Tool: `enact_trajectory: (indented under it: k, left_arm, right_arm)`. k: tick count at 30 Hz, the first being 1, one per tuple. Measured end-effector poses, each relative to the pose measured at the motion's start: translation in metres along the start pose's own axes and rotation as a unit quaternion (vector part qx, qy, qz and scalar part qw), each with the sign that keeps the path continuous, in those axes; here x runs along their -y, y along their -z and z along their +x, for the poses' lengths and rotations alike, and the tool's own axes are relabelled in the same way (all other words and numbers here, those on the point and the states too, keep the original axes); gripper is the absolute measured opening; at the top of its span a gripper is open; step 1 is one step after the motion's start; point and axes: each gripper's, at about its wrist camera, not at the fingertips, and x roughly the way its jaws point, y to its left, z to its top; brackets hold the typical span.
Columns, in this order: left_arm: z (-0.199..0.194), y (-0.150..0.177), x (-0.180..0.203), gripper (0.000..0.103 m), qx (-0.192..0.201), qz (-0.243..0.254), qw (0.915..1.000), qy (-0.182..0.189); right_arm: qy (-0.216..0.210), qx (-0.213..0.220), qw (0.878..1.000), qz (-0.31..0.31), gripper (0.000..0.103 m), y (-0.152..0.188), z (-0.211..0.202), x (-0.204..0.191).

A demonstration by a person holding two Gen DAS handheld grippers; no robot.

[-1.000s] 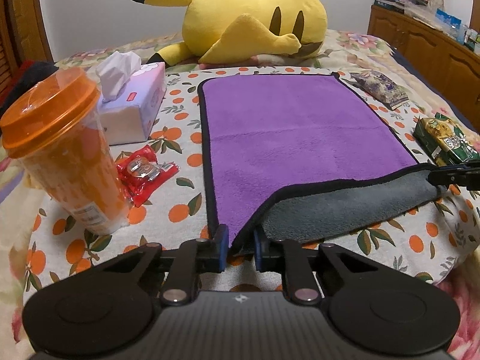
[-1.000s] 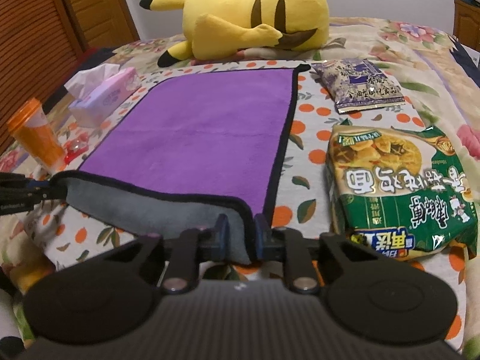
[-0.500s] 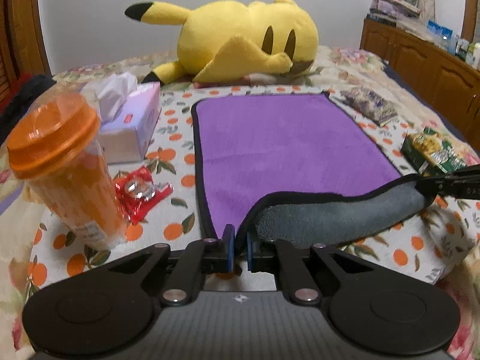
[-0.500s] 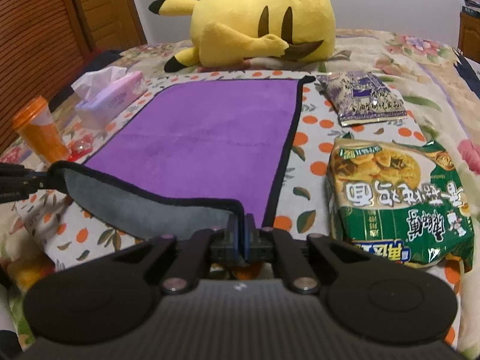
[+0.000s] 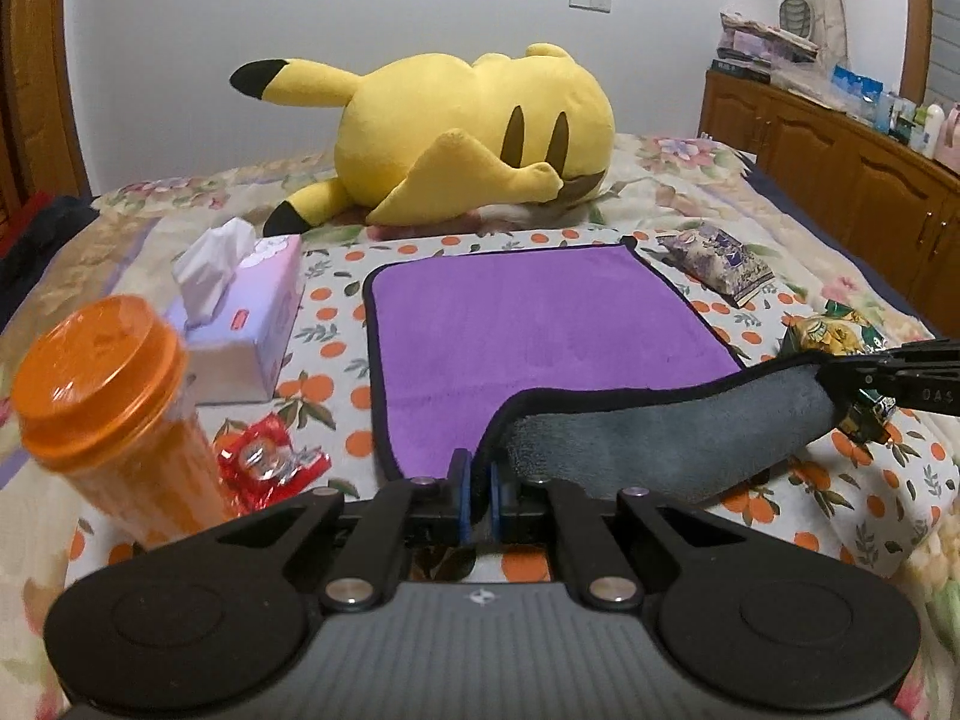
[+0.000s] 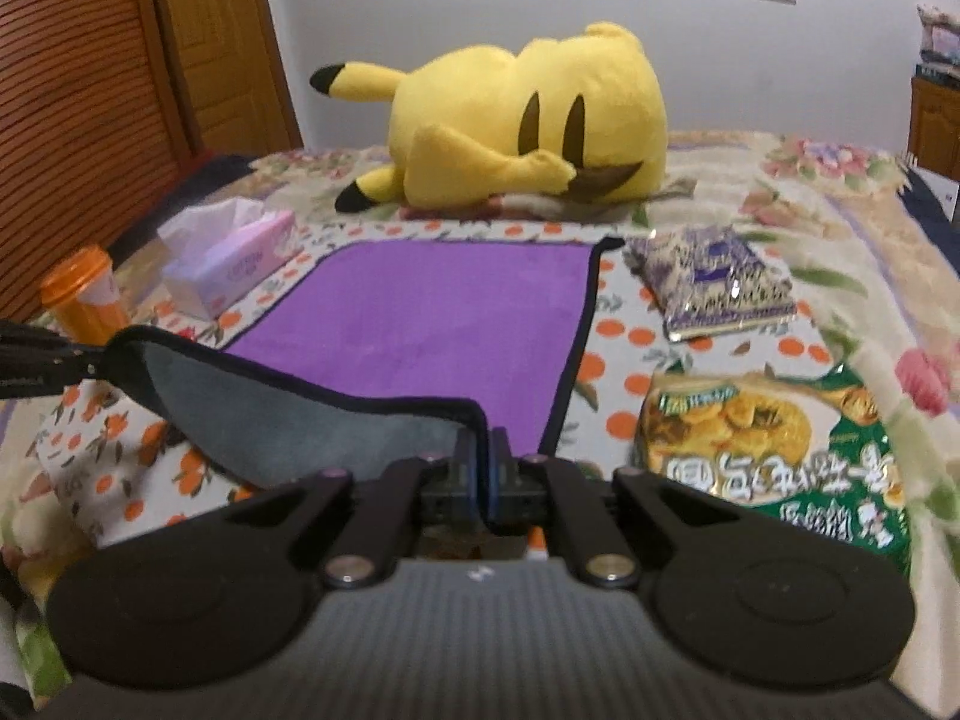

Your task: Fold towel

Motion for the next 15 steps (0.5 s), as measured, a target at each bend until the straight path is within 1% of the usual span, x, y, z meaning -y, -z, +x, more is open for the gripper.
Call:
enact_trajectory:
  k: [9,15]
  left_arm:
    - [0.009,-0.013,0.0,0.008,0.009,0.011,0.9999,0.003]
    - [0.007,-0.026,-0.005,0.008,0.02,0.003,0.9998,0.005]
  right_arm:
    - [0.005,0.013,1.0,-0.009,0.004,-0.004,0.004,0.001]
    - [0.005,0.026,1.0,-0.014,0.004,-0.011,0.004,0.001]
